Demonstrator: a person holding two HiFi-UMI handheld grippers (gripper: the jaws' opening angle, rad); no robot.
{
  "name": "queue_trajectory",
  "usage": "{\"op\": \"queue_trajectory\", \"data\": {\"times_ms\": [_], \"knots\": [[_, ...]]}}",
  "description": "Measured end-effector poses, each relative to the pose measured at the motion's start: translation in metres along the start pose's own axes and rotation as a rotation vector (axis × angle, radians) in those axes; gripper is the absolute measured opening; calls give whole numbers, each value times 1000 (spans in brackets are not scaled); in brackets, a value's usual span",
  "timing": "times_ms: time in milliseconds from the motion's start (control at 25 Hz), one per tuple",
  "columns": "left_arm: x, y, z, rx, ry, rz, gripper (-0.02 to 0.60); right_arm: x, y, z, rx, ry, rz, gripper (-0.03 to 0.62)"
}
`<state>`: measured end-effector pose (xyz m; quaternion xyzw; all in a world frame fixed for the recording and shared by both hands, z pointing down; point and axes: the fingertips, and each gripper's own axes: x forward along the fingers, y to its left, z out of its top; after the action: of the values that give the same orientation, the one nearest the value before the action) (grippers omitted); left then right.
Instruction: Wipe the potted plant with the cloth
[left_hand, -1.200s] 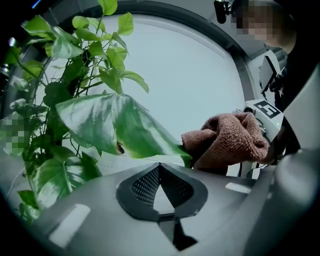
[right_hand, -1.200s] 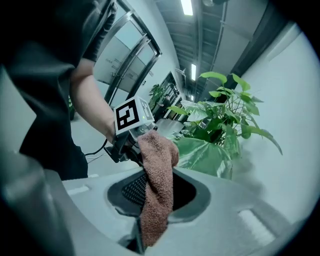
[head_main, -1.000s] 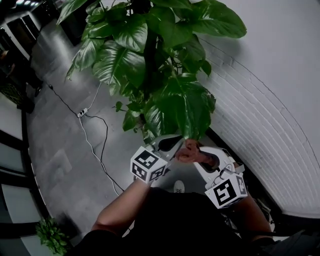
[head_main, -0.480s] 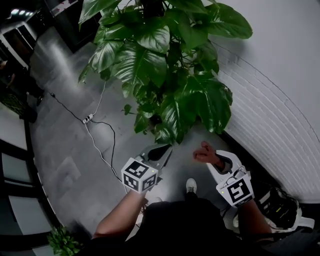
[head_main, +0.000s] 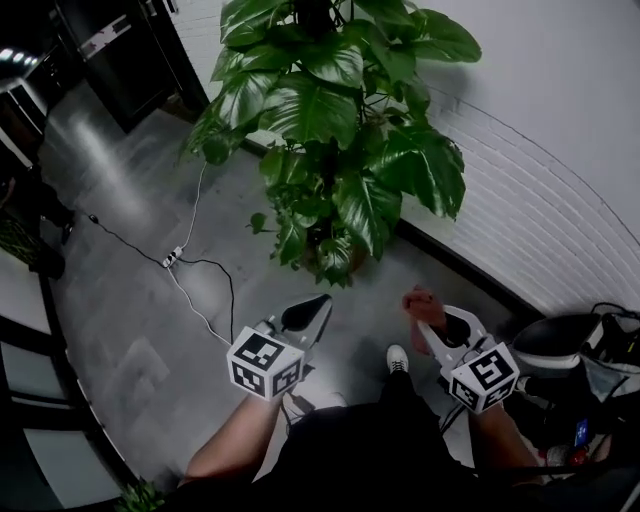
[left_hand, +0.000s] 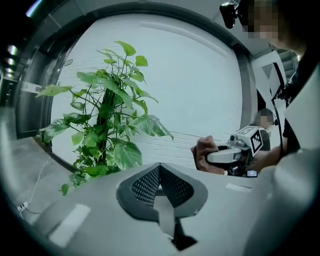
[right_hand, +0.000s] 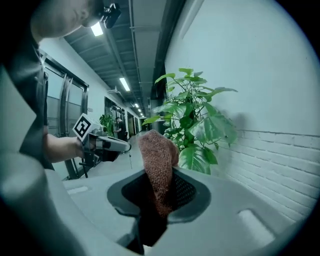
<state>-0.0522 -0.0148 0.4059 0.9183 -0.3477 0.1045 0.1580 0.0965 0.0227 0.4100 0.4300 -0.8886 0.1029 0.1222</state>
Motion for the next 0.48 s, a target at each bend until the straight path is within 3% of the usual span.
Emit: {"op": "queue_trajectory", "data": {"times_ms": [480], "knots": [[-75,-24,-19,4,-19,-54,17,-36,100,-23,31,-14,-62,69]]}}
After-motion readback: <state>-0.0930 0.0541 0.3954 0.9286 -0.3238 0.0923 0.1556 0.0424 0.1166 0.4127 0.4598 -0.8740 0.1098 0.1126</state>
